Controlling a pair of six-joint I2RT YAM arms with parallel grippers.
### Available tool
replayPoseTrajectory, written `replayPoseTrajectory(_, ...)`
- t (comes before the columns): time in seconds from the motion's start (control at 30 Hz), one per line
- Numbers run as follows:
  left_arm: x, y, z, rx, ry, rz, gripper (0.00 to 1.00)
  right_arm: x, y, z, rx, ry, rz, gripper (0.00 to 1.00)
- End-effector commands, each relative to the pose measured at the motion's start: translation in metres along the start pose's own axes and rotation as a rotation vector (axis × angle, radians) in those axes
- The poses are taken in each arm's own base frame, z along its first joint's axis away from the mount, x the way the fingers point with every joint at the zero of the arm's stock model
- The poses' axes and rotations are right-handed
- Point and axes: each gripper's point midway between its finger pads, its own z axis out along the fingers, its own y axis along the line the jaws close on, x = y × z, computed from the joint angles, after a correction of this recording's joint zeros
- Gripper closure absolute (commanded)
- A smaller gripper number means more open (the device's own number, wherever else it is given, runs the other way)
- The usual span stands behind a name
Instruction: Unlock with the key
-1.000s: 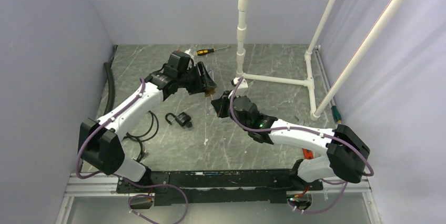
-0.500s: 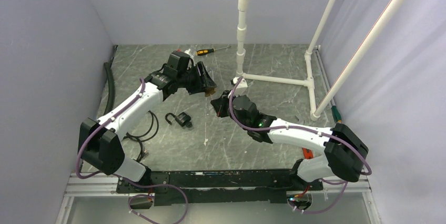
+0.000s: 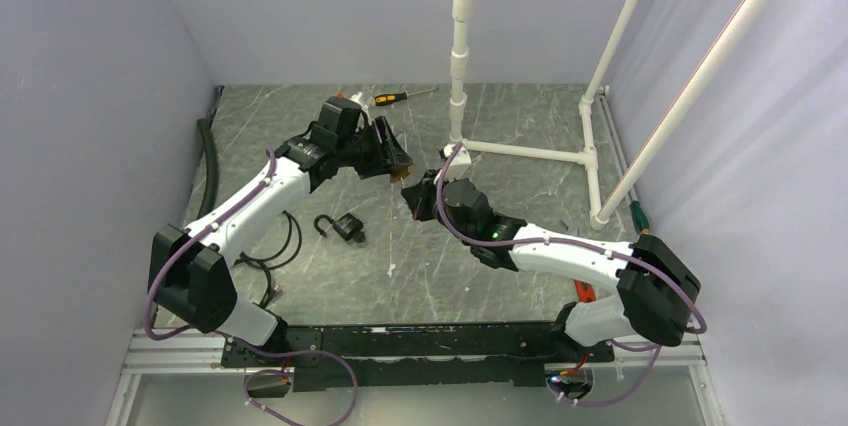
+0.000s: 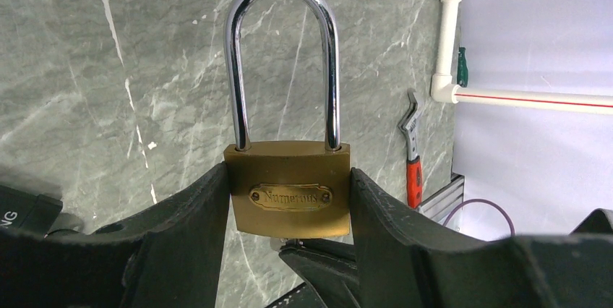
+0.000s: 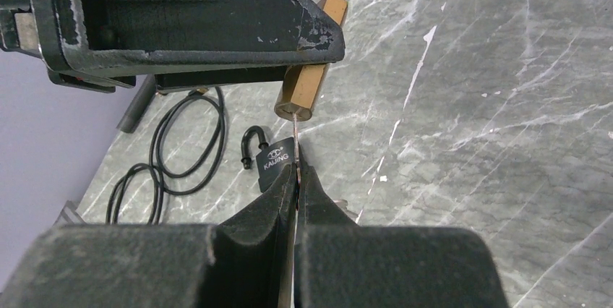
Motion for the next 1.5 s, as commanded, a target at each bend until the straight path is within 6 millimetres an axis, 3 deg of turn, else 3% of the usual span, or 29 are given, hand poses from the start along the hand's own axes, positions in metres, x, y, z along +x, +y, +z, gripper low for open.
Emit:
replayPoseTrajectory(0.0, -0.020, -0.033, -0.020, 0.112, -0.090, 0.052, 1.00, -0.043, 0.024, 0.003, -0.048, -0.099, 0.057, 1.00)
replayPoseTrajectory(0.8, -0.030, -0.025, -0.033, 0.038, -0.217, 0.086, 1.00, -0.056, 0.022, 0.012, -0.046, -0.110, 0.168, 1.00)
replayPoseTrajectory(1.47, -0.032, -0.019, -0.034, 0.005, -0.232, 0.073, 1.00, -0.052, 0.013, 0.024, -0.072, -0.108, 0.219, 1.00)
